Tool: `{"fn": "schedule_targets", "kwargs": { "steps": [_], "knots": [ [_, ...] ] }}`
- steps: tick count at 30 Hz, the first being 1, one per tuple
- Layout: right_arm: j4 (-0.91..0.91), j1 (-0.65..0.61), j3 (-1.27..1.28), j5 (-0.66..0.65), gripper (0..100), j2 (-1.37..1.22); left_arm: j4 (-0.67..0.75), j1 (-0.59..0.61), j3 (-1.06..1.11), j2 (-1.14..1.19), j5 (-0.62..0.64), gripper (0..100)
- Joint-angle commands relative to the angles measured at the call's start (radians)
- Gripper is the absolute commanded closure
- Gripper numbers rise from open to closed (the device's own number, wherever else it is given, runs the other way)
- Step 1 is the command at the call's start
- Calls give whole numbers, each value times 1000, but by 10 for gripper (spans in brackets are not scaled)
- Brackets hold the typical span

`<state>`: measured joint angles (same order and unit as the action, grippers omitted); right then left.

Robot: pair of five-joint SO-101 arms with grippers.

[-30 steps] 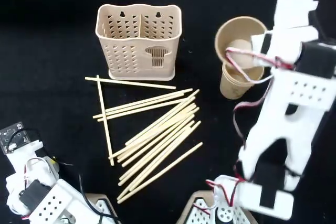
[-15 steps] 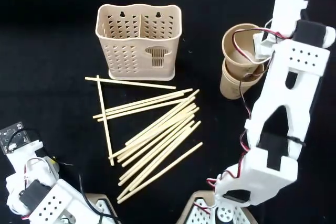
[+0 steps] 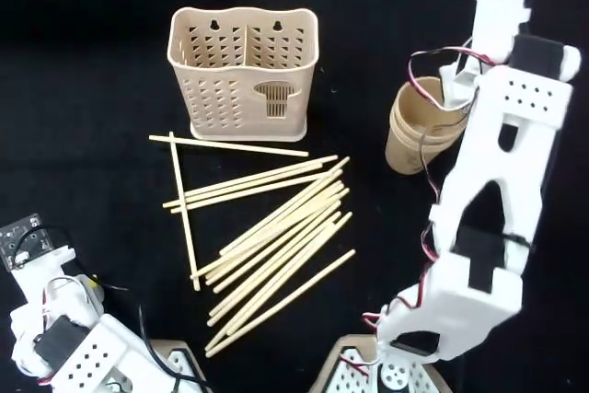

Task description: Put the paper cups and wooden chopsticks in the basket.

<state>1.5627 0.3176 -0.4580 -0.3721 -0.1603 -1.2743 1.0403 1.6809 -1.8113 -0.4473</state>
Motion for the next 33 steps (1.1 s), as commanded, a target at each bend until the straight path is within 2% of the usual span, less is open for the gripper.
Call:
{"fn": "schedule_targets", "kwargs": {
  "steps": [1,5,10,14,18,24,33],
  "knots": [
    [-5,6,-16,-2,868,125,-6,1,16,-8,5,729],
    [-9,6,13,2,988,168,-6,1,16,-8,5,729],
    [-94,-5,199,-23,986,191,-6,1,16,-8,5,729],
    [-276,-21,460,-106,986,334,-6,1,16,-8,5,729],
    [-442,-25,742,-104,986,541,-6,1,16,-8,5,729],
    [-522,-104,1036,-103,986,789,-6,1,16,-8,5,729],
    [-767,-107,1371,-55,986,981,-6,1,16,-8,5,729]
  ]
}}
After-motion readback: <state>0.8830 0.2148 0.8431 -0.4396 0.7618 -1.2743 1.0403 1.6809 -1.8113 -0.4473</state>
